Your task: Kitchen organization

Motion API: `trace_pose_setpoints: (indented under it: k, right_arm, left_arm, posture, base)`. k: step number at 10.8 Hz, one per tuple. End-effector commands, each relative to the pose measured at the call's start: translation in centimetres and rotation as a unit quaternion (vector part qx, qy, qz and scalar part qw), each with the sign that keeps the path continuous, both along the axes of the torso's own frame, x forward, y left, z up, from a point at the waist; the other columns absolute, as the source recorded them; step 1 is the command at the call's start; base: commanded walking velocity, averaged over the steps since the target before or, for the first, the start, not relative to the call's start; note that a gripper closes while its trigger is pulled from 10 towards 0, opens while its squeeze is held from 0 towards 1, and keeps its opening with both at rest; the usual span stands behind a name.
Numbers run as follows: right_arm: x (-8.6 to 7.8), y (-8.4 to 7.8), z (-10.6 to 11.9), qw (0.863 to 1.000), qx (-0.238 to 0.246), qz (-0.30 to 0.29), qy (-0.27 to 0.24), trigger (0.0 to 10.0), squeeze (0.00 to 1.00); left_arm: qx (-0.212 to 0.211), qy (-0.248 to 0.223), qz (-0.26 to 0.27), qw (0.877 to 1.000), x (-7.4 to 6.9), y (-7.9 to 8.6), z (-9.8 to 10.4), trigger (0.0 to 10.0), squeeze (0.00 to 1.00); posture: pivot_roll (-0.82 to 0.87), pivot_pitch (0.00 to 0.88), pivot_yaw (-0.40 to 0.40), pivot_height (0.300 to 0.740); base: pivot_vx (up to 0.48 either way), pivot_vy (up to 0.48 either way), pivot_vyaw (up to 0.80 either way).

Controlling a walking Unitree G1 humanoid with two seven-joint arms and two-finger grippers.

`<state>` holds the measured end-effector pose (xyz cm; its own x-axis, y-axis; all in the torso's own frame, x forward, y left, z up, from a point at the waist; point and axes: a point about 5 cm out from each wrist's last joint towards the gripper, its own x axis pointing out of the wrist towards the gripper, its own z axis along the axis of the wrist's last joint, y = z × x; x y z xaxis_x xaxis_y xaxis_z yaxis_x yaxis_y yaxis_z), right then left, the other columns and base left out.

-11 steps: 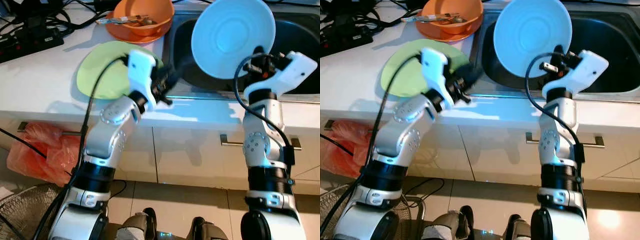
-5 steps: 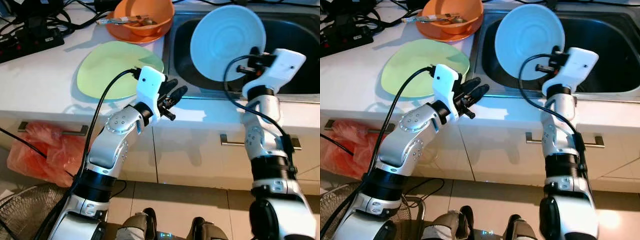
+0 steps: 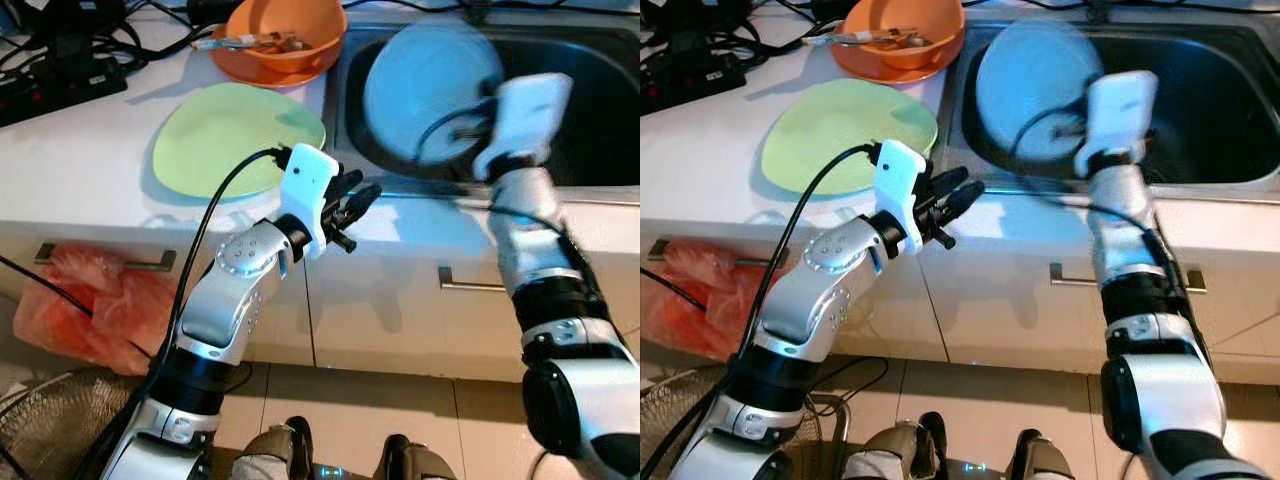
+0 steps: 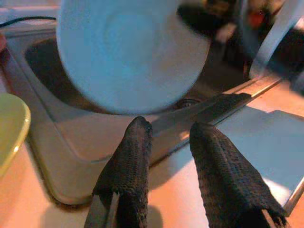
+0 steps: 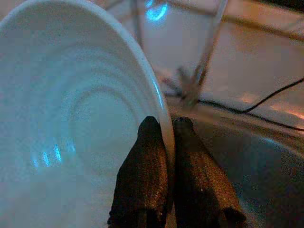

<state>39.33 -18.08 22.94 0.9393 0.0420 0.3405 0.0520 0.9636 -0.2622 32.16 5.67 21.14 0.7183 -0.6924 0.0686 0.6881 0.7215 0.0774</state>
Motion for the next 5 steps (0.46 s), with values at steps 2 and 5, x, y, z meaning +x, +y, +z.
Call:
trace_pose_setpoints:
  k: [2, 5]
  right_arm:
    - [0.2, 0.9, 0.1, 0.998, -0.063, 0.017, -0.008, 10.0, 0.0]
    - [0.4, 1.3, -0.9, 0.992, -0.123, 0.02, 0.003, 10.0, 0.0]
  left_arm:
    - [0.012, 0.0, -0.01, 1.0, -0.4, -0.2, 0.0, 10.0, 0.0]
    - [0.015, -0.001, -0.013, 1.0, -0.5, -0.3, 0.0, 10.0, 0.0]
  posture:
    - [0.11, 0.176, 0.078, 0.74]
    - [0.11, 0.171, 0.077, 0.74]
  base:
    - [0.0, 0.0, 0.0]
    - [0.0, 0.0, 0.0]
